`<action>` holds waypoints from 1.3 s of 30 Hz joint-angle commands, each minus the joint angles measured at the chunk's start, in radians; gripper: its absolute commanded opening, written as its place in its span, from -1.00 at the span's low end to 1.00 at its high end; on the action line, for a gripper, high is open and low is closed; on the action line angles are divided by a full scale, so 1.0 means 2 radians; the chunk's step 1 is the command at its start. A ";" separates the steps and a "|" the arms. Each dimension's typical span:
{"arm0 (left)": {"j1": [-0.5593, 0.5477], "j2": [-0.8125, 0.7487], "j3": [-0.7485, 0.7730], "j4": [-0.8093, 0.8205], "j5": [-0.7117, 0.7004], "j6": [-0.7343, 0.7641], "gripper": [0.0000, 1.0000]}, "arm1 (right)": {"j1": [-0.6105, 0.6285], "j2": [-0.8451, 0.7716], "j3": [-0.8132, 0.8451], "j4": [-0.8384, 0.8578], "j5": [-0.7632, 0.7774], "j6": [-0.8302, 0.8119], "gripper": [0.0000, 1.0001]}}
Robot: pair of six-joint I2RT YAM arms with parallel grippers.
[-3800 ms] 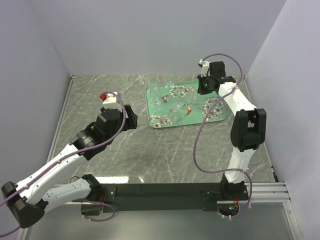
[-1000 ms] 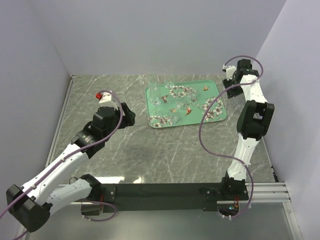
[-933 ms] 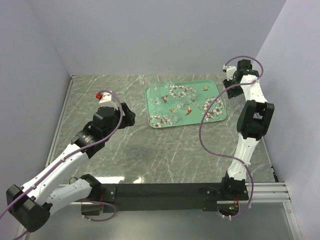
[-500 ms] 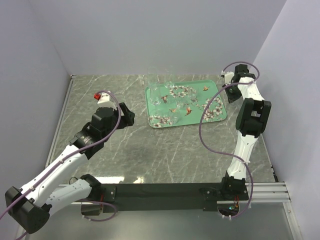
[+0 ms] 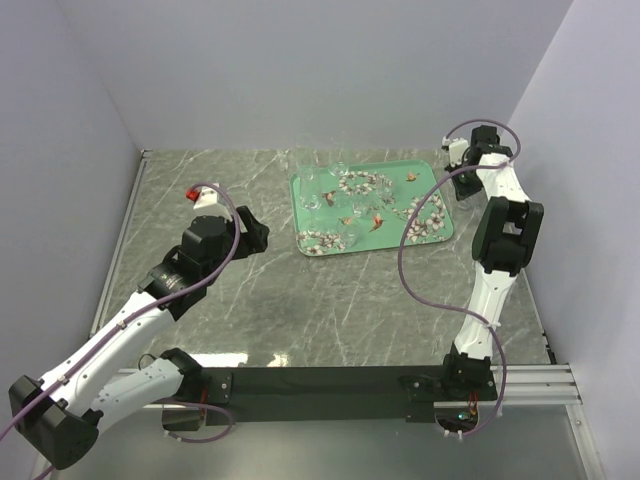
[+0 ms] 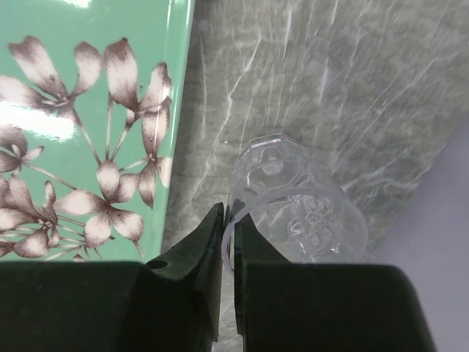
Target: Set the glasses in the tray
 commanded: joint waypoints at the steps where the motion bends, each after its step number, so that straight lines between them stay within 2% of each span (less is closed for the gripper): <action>1: 0.002 0.002 0.006 0.012 0.002 0.000 0.54 | 0.005 -0.056 0.027 0.016 -0.034 -0.026 -1.00; 7: 0.002 0.000 0.004 0.014 -0.001 -0.001 0.54 | 0.018 -0.064 0.048 -0.033 -0.122 -0.077 -1.00; 14: 0.002 0.001 0.005 0.012 0.001 -0.002 0.54 | 0.061 -0.034 0.063 -0.091 -0.155 -0.143 -0.97; 23: 0.002 -0.009 -0.004 0.009 -0.001 -0.010 0.54 | 0.108 -0.001 0.073 -0.067 -0.133 -0.156 -0.92; 32: 0.001 -0.018 -0.008 0.002 -0.006 -0.015 0.54 | 0.120 0.031 0.092 -0.065 -0.105 -0.152 -0.84; 36: 0.002 -0.020 -0.013 0.004 -0.005 -0.018 0.54 | 0.122 0.033 0.089 -0.066 -0.099 -0.153 -0.78; 39: 0.002 -0.018 -0.013 0.006 -0.005 -0.018 0.54 | 0.121 0.028 0.082 -0.067 -0.095 -0.153 -0.63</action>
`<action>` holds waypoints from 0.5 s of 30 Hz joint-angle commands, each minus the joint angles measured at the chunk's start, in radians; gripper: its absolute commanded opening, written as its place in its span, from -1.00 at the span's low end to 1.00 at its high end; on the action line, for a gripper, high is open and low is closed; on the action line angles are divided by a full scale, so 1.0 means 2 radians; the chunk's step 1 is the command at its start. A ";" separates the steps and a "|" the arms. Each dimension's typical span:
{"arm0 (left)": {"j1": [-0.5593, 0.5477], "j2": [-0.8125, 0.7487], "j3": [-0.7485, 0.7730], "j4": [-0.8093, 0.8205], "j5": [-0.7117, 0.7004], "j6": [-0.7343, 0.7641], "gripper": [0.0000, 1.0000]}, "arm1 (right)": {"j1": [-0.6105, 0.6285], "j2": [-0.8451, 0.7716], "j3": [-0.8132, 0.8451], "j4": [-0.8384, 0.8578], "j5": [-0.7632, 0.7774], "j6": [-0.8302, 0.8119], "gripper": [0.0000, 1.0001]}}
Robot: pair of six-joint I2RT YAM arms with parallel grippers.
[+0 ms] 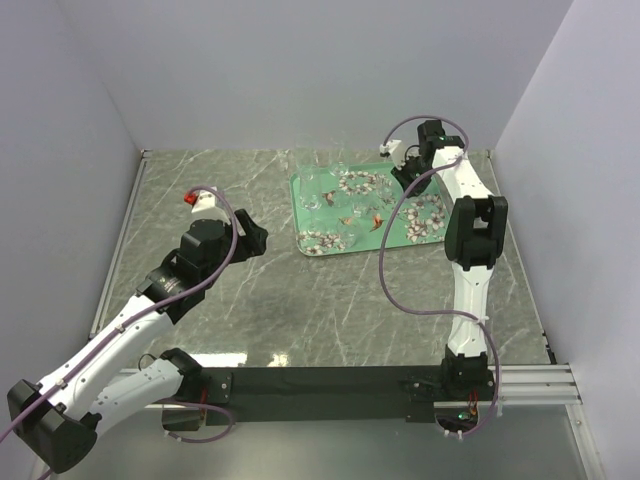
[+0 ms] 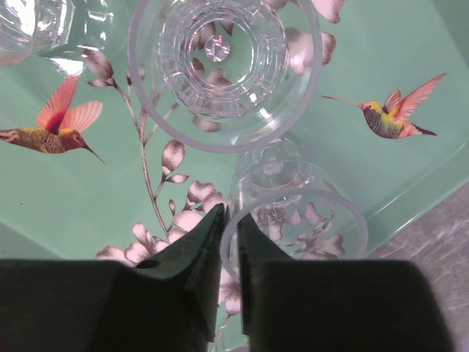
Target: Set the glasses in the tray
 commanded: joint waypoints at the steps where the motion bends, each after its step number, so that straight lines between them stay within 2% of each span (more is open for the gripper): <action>1: 0.002 -0.007 -0.001 0.012 -0.004 -0.007 0.54 | 0.002 -0.009 0.010 0.005 0.010 -0.005 -0.51; 4: 0.002 -0.005 0.001 0.012 -0.004 -0.005 0.54 | 0.000 -0.022 -0.004 0.013 0.007 -0.004 -0.32; 6: 0.002 -0.004 0.002 0.012 -0.003 -0.004 0.54 | 0.000 -0.031 -0.008 0.015 0.007 -0.001 -0.26; 11: 0.002 -0.008 0.004 0.012 -0.001 -0.002 0.58 | -0.004 -0.058 -0.008 0.010 -0.003 0.015 -0.20; 15: 0.002 -0.017 -0.004 0.020 0.005 -0.003 0.69 | -0.010 -0.114 -0.050 0.015 -0.009 0.028 -0.12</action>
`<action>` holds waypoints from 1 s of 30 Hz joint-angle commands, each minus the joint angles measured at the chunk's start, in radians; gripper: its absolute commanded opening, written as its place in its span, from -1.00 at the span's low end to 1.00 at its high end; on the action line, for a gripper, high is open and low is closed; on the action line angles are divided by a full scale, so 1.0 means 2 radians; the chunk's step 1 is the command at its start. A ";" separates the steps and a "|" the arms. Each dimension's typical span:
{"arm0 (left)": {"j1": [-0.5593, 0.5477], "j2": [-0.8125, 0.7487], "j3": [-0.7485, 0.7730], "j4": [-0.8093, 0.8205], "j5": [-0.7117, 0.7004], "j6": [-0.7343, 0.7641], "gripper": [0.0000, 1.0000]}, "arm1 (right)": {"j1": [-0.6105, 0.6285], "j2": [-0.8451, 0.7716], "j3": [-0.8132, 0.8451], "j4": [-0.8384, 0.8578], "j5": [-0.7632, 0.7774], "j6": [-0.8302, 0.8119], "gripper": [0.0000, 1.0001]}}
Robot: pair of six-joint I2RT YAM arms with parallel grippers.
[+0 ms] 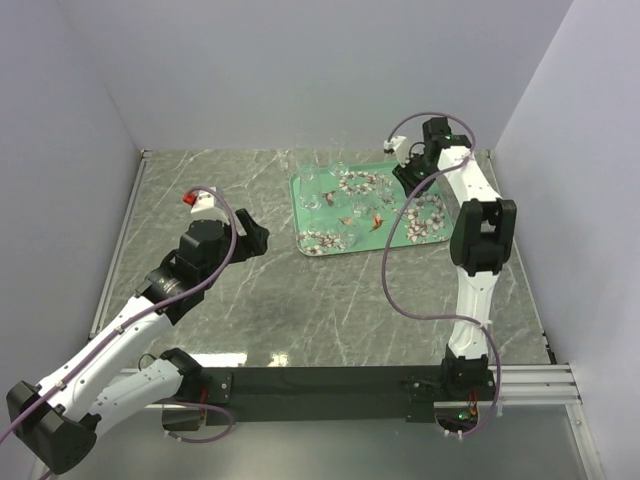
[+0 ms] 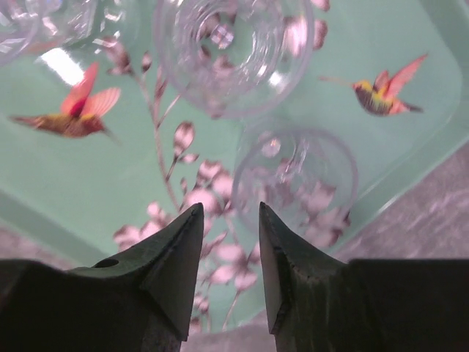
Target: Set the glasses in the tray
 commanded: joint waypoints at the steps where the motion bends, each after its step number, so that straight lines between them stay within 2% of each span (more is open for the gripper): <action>1: 0.002 -0.017 -0.006 0.026 0.008 -0.003 0.71 | -0.007 -0.087 -0.029 0.013 -0.011 0.016 -0.10; 7: 0.002 -0.011 0.002 0.038 0.031 0.013 0.82 | -0.009 -0.151 -0.095 0.031 0.004 0.040 -0.07; 17: 0.002 0.043 0.051 0.053 0.133 0.043 0.89 | -0.022 -0.241 -0.214 0.070 0.049 0.071 -0.07; 25: 0.002 0.087 0.087 0.060 0.179 0.033 0.89 | -0.097 -0.325 -0.328 0.087 0.017 0.074 -0.07; 30: 0.002 0.112 0.097 0.075 0.210 0.016 0.89 | -0.121 -0.372 -0.395 0.113 0.035 0.073 -0.07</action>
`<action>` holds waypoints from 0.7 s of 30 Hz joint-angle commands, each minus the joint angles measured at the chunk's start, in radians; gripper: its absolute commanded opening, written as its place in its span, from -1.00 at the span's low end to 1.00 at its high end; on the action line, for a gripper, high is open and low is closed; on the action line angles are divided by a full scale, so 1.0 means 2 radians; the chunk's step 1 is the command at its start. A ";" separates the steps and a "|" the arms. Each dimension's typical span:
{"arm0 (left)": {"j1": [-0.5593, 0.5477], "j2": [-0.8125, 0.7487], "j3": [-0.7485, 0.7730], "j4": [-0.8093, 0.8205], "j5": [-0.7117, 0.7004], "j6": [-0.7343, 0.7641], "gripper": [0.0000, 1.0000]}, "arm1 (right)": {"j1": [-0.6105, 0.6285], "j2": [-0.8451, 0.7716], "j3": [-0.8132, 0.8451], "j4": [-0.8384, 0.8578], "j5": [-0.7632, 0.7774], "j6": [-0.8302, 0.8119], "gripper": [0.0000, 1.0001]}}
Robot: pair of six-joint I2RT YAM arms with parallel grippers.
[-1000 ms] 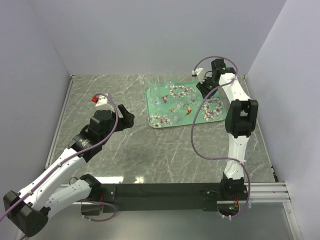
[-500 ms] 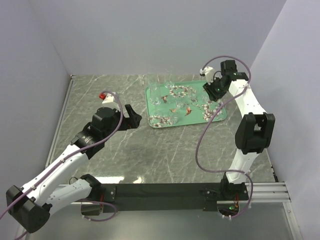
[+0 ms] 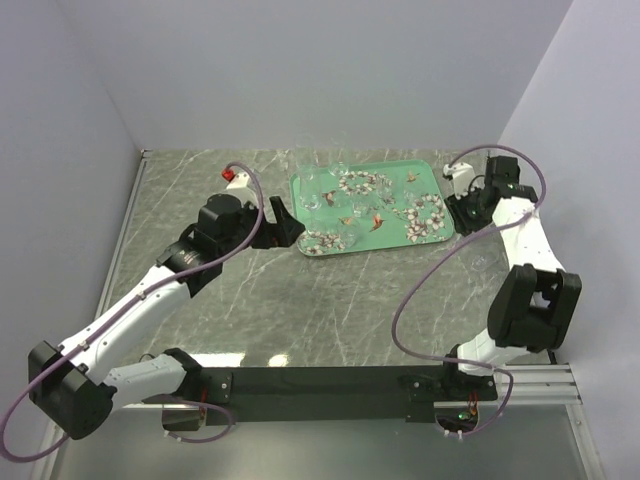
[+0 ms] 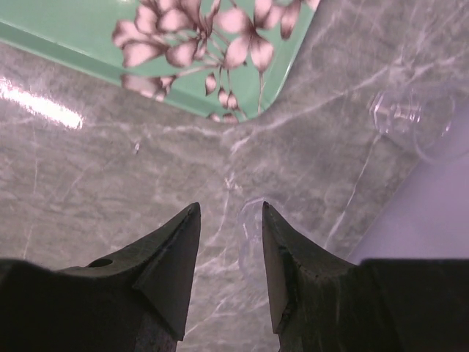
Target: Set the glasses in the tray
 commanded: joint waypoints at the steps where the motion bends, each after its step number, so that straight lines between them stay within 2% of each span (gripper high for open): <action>1: 0.001 0.014 0.028 0.034 0.041 -0.016 0.90 | -0.007 -0.036 -0.032 0.036 0.010 0.005 -0.07; 12: 0.002 0.047 0.041 0.021 0.063 -0.034 0.89 | -0.016 -0.072 -0.082 0.054 0.091 -0.029 -0.06; 21: 0.001 0.056 0.041 0.026 0.064 -0.049 0.89 | -0.021 -0.075 -0.114 0.066 0.110 -0.049 -0.06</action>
